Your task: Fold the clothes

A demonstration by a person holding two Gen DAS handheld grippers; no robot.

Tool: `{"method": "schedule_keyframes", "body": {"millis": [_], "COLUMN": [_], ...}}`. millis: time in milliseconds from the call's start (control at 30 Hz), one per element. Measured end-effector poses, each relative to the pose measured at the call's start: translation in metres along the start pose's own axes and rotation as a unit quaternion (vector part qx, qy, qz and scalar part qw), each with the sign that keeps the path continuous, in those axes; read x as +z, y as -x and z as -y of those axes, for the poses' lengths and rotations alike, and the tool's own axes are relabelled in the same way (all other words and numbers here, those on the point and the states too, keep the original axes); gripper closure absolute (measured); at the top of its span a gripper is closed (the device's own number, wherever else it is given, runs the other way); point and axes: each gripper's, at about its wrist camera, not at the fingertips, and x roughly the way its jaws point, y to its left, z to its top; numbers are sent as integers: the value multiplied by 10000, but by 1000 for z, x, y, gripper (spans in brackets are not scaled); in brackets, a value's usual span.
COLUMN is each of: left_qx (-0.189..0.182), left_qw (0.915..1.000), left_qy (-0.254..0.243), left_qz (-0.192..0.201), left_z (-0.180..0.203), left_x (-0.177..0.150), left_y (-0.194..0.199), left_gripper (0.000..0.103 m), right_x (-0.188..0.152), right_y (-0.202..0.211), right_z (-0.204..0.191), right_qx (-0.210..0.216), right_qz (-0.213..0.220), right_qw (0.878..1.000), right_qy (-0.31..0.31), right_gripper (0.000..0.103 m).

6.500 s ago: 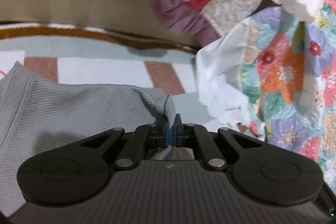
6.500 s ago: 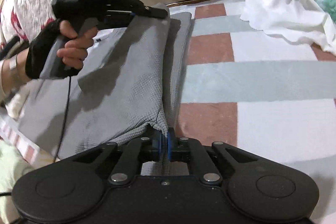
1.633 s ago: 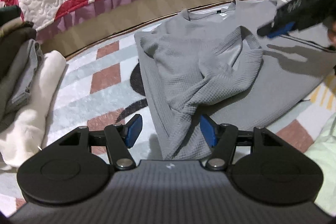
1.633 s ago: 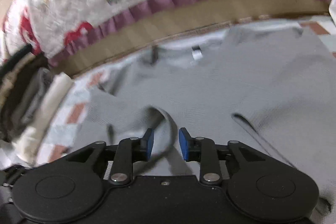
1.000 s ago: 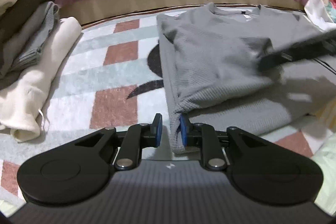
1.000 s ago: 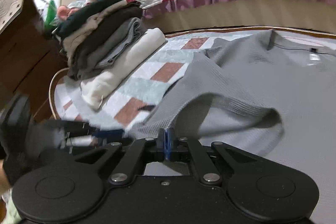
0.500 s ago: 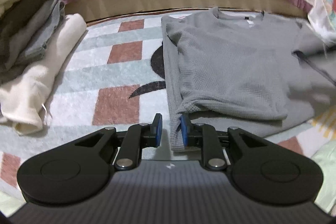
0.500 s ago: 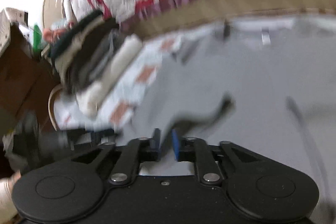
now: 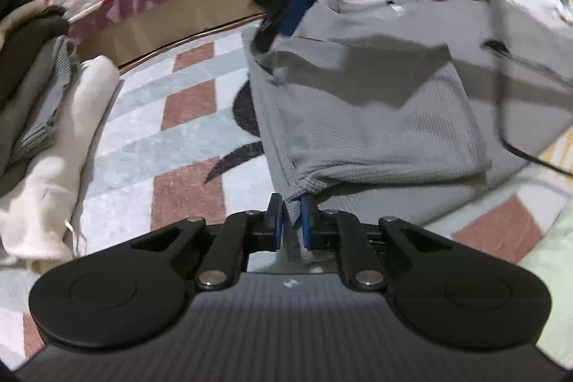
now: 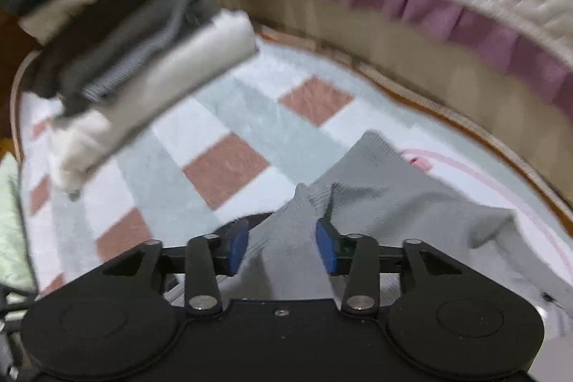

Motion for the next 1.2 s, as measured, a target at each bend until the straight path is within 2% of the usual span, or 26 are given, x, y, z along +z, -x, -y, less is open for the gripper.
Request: {"method": "schedule_keyframes", "body": {"millis": [67, 100, 133, 200, 300, 367, 433, 500, 567, 600, 667, 733, 833, 900, 933, 967, 1000, 1067, 1200], "left_qx": [-30, -50, -74, -126, -97, -99, -107, -113, -96, -85, -151, -269, -445, -454, -412, -325, -229, -28, 90], "left_qw": [10000, 10000, 10000, 9994, 9982, 9985, 9985, 9974, 9965, 9961, 9943, 9916, 9863, 9850, 9859, 9887, 9912, 9939, 9924], "left_qy": [-60, -15, 51, 330, 596, 533, 532, 698, 826, 873, 1043, 1255, 1572, 1639, 1591, 1430, 1266, 1019, 1065], "left_qz": [16, 21, 23, 27, 32, -11, -88, -125, -127, -123, -143, -180, -235, -289, -313, -315, -327, -410, -610], "left_z": [1, 0, -1, -7, -12, -13, -14, -16, -18, -18, -22, -29, -40, -40, -37, -32, -27, -17, -15], "left_x": [-2, -2, -3, -5, -9, -9, -8, -8, -8, -8, -8, -7, -5, -5, -4, -3, -1, 3, 8], "left_y": [-1, 0, 0, 1, 3, 3, 3, 3, 3, 3, 2, 1, 0, -2, -3, -4, -4, -5, -5], "left_gripper": [95, 96, 96, 97, 99, 99, 99, 99, 99, 99, 99, 96, 96, 96, 96, 96, 96, 96, 96], "right_x": [2, 1, 2, 1, -9, -13, -13, -16, -25, -32, -53, -81, -121, -139, -147, -154, -157, -164, -166], "right_y": [-18, -22, -23, -21, -11, -10, -8, 6, 24, 34, 54, 69, 82, 79, 76, 73, 72, 82, 89], "right_z": [-1, 2, 10, 32, 64, 70, 71, 77, 86, 88, 86, 84, 91, 94, 94, 92, 83, 67, 77], "right_qx": [-196, -164, 49, 470, 1025, 1074, 900, 701, 692, 651, 161, -42, -110, 18, 127, 241, 287, -154, -517], "right_qz": [-71, -1, 90, 456, 1123, 1131, 945, 1107, 1239, 1167, 1086, 997, 1004, 1018, 1023, 1027, 1058, 1290, 1311], "right_qw": [9998, 9999, 9995, 9926, 9694, 9680, 9736, 9730, 9710, 9743, 9839, 9862, 9809, 9767, 9750, 9748, 9798, 9841, 9793], "right_qy": [41, -41, -313, -1022, -1927, -1964, -1873, -1899, -1925, -1815, -1413, -1319, -1665, -1891, -1970, -1968, -1670, -1212, -1452], "right_gripper": [50, 73, 94, 94, 94, 94, 74, 57, 56, 57, 57, 57, 53, 51, 53, 67, 96, 99, 99]}}
